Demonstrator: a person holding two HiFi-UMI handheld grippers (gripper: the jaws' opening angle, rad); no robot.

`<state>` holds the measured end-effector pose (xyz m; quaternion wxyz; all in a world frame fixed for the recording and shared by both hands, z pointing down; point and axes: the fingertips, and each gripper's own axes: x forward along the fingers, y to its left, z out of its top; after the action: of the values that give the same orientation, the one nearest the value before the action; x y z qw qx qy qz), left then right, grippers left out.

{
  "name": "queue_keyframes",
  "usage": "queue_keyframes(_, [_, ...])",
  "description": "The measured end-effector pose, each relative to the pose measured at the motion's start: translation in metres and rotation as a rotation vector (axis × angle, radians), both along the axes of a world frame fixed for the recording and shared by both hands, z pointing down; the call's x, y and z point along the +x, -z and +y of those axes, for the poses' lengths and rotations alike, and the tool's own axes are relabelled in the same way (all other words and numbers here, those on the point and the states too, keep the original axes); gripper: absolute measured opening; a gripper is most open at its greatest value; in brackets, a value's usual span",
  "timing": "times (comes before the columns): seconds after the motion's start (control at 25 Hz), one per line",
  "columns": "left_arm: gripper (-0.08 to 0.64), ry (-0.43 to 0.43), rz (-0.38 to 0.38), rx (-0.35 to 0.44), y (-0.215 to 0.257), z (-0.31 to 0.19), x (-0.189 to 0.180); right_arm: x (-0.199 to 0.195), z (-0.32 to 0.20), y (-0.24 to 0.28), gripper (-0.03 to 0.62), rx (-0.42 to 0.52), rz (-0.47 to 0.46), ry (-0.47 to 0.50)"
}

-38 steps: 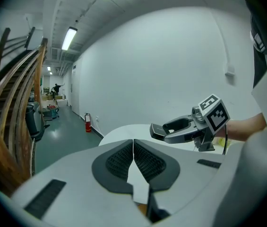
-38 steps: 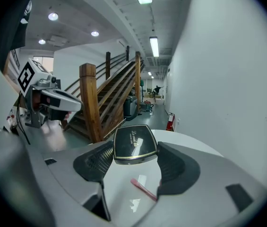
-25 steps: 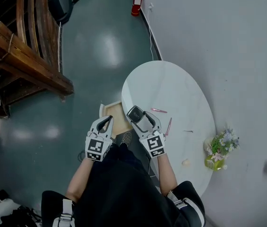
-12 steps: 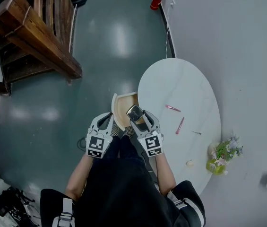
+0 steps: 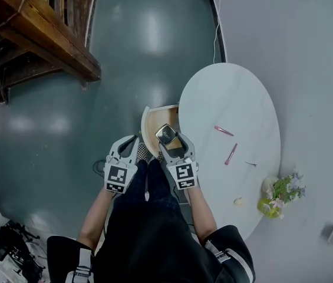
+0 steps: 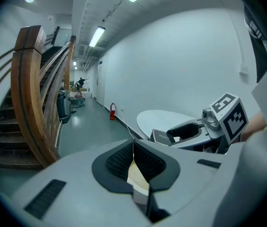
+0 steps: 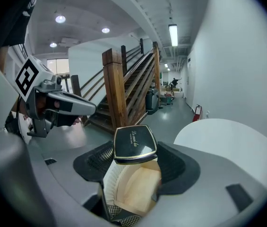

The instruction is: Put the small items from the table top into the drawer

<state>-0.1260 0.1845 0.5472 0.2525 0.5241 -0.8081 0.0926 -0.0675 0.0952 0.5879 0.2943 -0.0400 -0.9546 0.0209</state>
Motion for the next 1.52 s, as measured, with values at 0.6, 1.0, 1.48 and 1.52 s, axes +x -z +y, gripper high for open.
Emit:
queue_keyframes(0.6, [0.021, -0.008, 0.06, -0.018, -0.086, -0.008, -0.001, -0.005, 0.012, -0.107, 0.296, -0.028, 0.103, -0.02])
queue_keyframes(1.0, [0.021, -0.011, 0.097, -0.039, -0.123, 0.002, 0.002, -0.003, 0.015, -0.146, 0.296, -0.032, 0.145, -0.03])
queue_keyframes(1.48, [0.021, 0.005, 0.119, -0.041, -0.136, 0.009, 0.002, -0.03, 0.004, -0.19, 0.296, 0.002, 0.205, -0.023])
queue_keyframes(1.52, [0.021, 0.009, 0.12, -0.04, -0.136, 0.009, 0.001, -0.033, 0.003, -0.197, 0.296, 0.004, 0.217, -0.02])
